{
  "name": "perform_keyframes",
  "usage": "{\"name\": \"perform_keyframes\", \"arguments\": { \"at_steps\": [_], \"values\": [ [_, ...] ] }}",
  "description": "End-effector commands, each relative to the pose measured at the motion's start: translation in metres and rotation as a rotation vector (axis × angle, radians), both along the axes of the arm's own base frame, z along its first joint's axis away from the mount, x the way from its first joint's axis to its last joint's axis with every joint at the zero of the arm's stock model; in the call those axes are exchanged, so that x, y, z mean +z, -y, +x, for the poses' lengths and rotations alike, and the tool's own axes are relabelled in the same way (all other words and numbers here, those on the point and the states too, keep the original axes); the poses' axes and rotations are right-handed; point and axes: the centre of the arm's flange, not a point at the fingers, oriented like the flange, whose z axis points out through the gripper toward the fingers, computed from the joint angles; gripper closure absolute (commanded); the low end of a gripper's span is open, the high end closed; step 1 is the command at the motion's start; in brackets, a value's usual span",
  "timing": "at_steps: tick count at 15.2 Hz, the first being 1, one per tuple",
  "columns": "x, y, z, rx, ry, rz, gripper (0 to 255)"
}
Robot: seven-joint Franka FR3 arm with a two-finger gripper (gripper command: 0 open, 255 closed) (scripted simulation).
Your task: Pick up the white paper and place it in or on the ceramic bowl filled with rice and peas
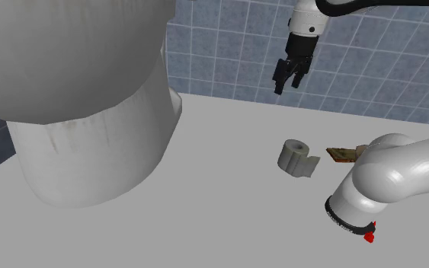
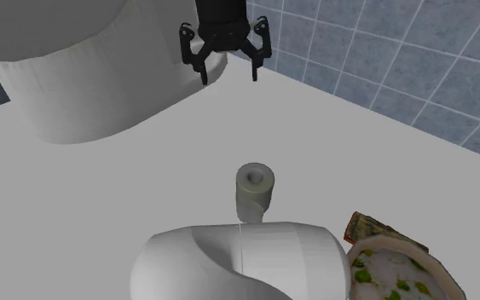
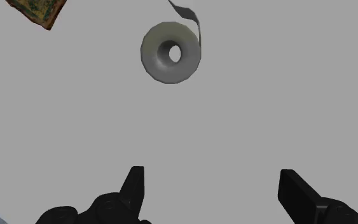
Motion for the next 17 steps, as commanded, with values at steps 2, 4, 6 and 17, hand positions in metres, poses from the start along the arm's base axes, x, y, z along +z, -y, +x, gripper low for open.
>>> {"name": "perform_keyframes", "arguments": {
  "at_steps": [2,4,6,17],
  "values": [
    [-0.012,0.004,0.000,0.009,-0.013,0.006,0],
    [-0.038,0.013,-0.001,0.026,-0.039,0.018,0],
    [-0.063,0.021,-0.003,0.044,-0.065,0.030,0],
    [-0.193,0.058,-0.018,0.135,-0.199,0.091,0]
  ]
}}
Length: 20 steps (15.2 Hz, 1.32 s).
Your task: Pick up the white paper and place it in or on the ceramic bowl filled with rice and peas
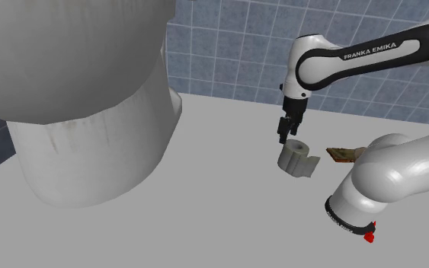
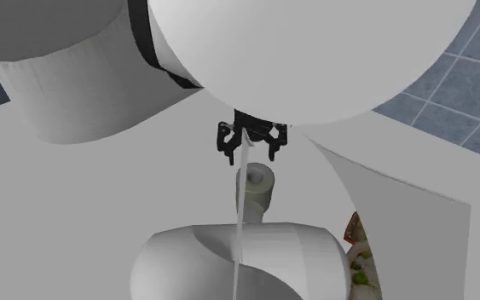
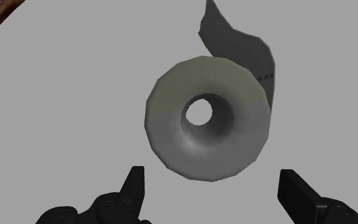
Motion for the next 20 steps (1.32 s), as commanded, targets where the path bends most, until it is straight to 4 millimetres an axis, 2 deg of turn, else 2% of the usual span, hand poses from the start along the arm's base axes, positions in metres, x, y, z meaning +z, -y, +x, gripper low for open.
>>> {"name": "perform_keyframes", "arguments": {
  "at_steps": [1,7,15,16,20],
  "values": [
    [-0.014,0.003,-0.001,0.006,-0.008,0.005,0],
    [-0.048,0.003,-0.007,0.006,-0.008,0.005,0],
    [-0.048,0.003,-0.007,0.006,-0.008,0.005,0],
    [-0.048,0.003,-0.007,0.006,-0.008,0.005,255],
    [-0.048,0.003,-0.007,0.006,-0.008,0.005,255]
  ]
}}
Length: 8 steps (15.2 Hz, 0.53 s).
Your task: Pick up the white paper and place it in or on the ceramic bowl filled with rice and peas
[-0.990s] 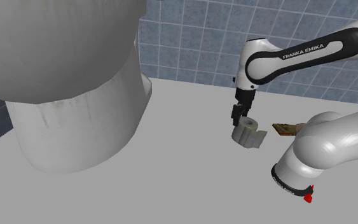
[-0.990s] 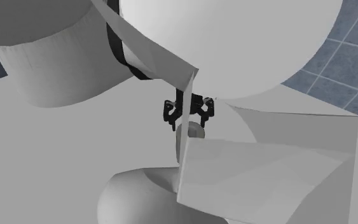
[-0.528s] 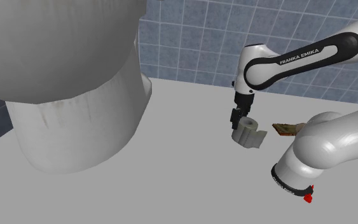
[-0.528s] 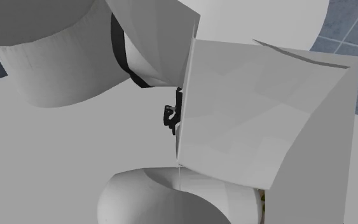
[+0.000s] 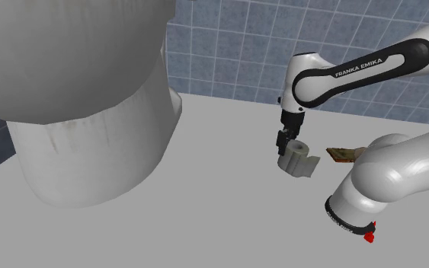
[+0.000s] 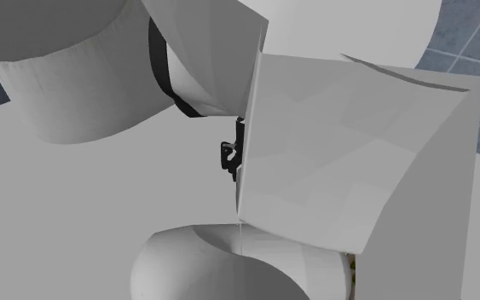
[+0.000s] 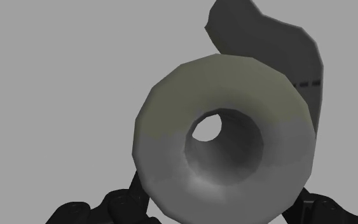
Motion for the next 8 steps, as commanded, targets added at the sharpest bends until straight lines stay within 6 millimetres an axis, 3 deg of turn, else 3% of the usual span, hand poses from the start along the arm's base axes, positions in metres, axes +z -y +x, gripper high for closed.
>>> {"name": "perform_keyframes", "arguments": {
  "at_steps": [1,5,8],
  "values": [
    [0.000,0.000,0.000,0.000,-0.001,0.000,255],
    [-0.001,0.000,0.000,0.000,-0.001,0.000,255],
    [0.015,0.000,0.000,0.000,-0.001,0.000,255]
  ]
}}
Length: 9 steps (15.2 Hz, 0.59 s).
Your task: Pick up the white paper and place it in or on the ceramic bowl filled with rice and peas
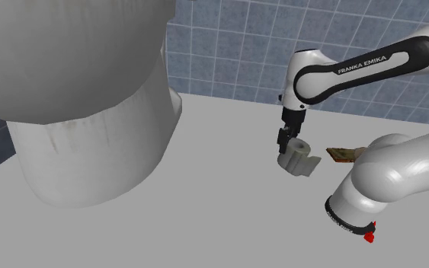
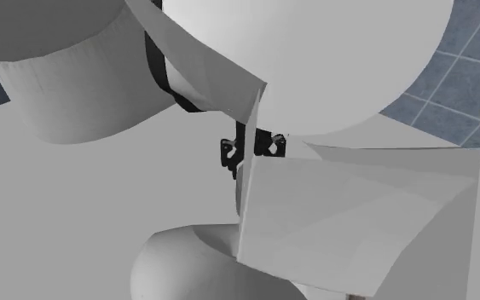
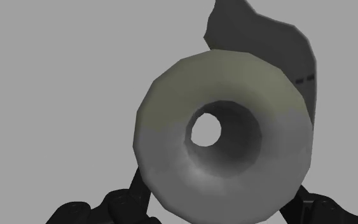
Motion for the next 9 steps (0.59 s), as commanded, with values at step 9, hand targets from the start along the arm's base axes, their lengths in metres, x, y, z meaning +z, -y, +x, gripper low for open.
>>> {"name": "perform_keyframes", "arguments": {
  "at_steps": [9],
  "values": [
    [0.053,0.000,0.000,0.000,0.000,0.000,255]
  ]
}}
